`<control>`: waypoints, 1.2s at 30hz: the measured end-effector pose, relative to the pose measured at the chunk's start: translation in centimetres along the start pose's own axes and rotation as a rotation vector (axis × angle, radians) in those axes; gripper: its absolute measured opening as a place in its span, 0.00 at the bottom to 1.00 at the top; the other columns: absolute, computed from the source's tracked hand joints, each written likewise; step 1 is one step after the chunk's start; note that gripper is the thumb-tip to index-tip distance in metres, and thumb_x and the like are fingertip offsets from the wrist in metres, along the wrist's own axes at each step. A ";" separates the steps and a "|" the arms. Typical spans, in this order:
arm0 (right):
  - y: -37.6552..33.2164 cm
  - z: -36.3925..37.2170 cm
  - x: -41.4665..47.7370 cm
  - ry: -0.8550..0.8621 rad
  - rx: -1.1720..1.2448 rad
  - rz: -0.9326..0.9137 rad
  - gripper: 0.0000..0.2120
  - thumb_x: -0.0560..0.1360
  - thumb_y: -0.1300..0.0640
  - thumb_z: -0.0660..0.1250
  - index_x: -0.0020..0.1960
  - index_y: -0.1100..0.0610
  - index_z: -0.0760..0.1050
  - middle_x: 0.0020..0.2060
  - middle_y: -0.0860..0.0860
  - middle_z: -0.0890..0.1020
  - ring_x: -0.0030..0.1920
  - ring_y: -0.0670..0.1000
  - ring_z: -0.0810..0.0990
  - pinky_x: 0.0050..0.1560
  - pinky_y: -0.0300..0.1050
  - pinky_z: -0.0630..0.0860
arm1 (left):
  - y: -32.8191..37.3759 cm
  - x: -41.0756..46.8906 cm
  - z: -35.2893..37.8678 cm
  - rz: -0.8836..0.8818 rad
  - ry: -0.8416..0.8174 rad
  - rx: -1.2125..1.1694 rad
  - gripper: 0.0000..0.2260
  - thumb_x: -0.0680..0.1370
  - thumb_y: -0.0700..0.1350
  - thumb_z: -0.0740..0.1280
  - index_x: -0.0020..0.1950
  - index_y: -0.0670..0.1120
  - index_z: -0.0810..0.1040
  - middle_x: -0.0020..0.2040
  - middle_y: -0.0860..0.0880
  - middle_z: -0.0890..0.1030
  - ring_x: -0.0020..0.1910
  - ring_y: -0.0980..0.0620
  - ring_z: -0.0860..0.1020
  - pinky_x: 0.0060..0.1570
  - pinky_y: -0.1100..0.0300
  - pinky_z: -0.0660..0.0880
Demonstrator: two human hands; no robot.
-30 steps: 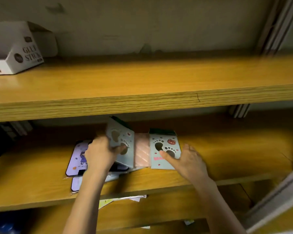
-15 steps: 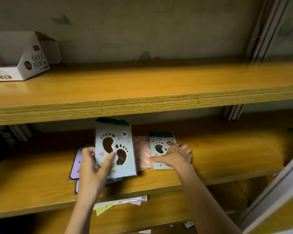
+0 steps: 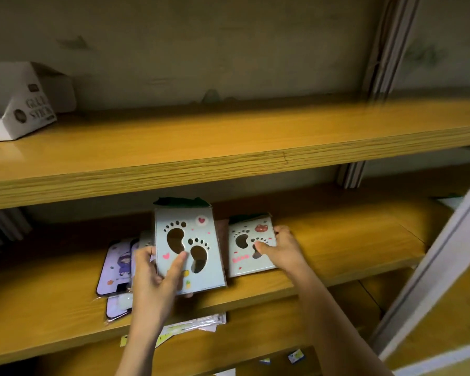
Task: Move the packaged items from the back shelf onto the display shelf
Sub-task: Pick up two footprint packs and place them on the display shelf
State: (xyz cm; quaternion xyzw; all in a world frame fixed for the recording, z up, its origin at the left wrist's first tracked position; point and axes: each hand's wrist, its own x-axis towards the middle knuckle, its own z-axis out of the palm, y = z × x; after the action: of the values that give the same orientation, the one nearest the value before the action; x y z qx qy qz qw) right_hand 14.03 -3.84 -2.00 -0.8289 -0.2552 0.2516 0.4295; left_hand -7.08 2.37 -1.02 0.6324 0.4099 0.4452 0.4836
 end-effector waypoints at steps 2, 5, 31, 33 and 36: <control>1.3 -1.6 -0.8 0.005 0.157 -0.040 0.23 0.74 0.59 0.67 0.66 0.56 0.63 0.56 0.51 0.77 0.44 0.46 0.77 0.35 0.35 0.76 | 0.0 -0.2 0.9 -0.020 -0.022 -0.034 0.15 0.73 0.47 0.68 0.54 0.49 0.64 0.45 0.50 0.76 0.42 0.51 0.78 0.37 0.56 0.77; 3.3 -5.1 -2.4 0.040 0.320 -0.094 0.20 0.75 0.58 0.66 0.65 0.54 0.65 0.54 0.48 0.77 0.47 0.47 0.81 0.35 0.38 0.79 | 0.3 -0.5 3.1 -0.053 -0.105 -0.109 0.16 0.72 0.48 0.68 0.56 0.51 0.66 0.49 0.50 0.76 0.48 0.47 0.79 0.40 0.50 0.80; 25.9 -43.3 -12.9 0.289 0.530 -0.203 0.18 0.72 0.59 0.64 0.61 0.60 0.69 0.49 0.54 0.83 0.45 0.54 0.85 0.36 0.45 0.82 | 9.5 -23.1 36.7 -0.097 -0.637 -0.273 0.12 0.74 0.43 0.65 0.53 0.54 0.68 0.49 0.53 0.79 0.42 0.59 0.83 0.29 0.61 0.80; 27.1 -45.2 -12.8 0.312 0.547 -0.204 0.22 0.68 0.53 0.69 0.60 0.59 0.69 0.51 0.56 0.82 0.44 0.53 0.85 0.35 0.45 0.82 | 10.0 -24.0 38.9 -0.095 -0.665 -0.257 0.11 0.74 0.43 0.65 0.53 0.54 0.68 0.51 0.52 0.79 0.44 0.58 0.83 0.30 0.59 0.81; 28.4 -47.6 -12.3 0.349 0.534 -0.197 0.38 0.55 0.38 0.75 0.59 0.56 0.71 0.51 0.56 0.82 0.44 0.54 0.84 0.33 0.43 0.81 | 10.4 -24.5 42.2 -0.104 -0.670 -0.245 0.10 0.74 0.44 0.65 0.52 0.55 0.67 0.52 0.52 0.80 0.45 0.54 0.84 0.30 0.60 0.81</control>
State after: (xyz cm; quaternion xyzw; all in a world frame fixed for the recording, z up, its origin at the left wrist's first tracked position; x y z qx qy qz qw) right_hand 41.04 -53.70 0.52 -0.6889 -0.1817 0.1213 0.6911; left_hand 27.72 -33.36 -0.66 0.6588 0.2041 0.2336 0.6854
